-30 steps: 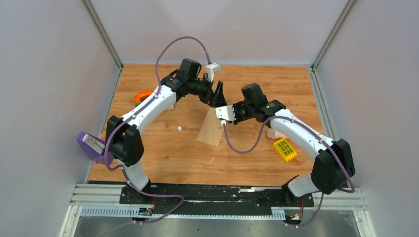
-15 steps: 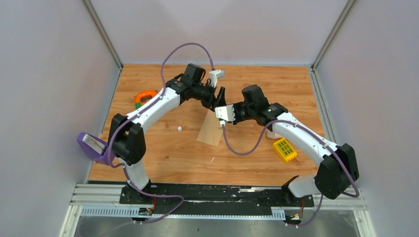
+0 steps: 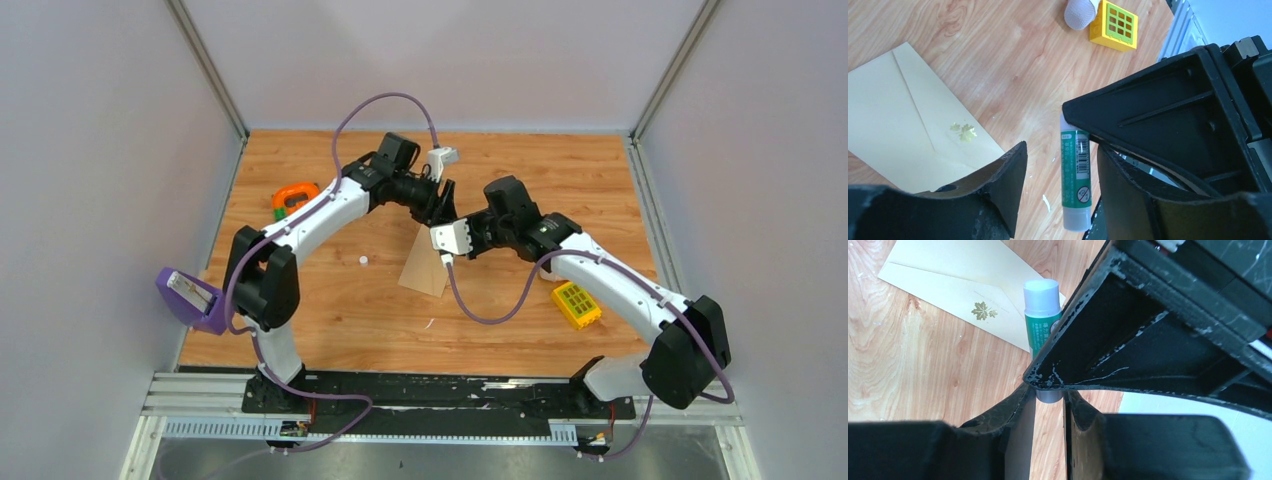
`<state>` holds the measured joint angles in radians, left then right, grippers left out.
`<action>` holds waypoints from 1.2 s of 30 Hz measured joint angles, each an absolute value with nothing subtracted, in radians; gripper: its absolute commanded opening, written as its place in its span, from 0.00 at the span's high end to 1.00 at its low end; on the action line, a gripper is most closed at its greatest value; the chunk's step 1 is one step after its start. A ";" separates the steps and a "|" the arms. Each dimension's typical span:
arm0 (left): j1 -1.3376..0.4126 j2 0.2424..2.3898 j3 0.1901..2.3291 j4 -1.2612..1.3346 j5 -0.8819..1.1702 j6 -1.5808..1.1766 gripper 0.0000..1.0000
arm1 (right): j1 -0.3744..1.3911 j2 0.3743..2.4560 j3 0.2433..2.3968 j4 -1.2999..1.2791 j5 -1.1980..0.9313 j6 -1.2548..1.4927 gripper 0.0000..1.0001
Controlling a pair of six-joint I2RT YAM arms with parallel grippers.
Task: Place the letter into the envelope and seal it
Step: Screw the solid glue.
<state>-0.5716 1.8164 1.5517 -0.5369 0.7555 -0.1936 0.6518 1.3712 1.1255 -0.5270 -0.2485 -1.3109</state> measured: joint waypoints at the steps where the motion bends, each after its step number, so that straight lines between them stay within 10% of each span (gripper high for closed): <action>1: -0.575 1.817 1.552 -0.539 0.757 -0.191 0.44 | 0.654 1.371 1.126 -0.527 -0.244 -1.312 1.00; 19: -0.595 1.828 1.552 -0.579 0.767 -0.147 0.66 | 0.660 1.373 1.126 -0.535 -0.191 -1.327 1.00; 28: -0.595 1.828 1.552 -0.580 0.786 -0.147 0.46 | 0.665 1.373 1.125 -0.537 -0.196 -1.329 1.00; 36: -0.596 1.828 1.552 -0.582 0.796 -0.146 0.50 | 0.679 1.373 1.120 -0.535 -0.201 -1.330 1.00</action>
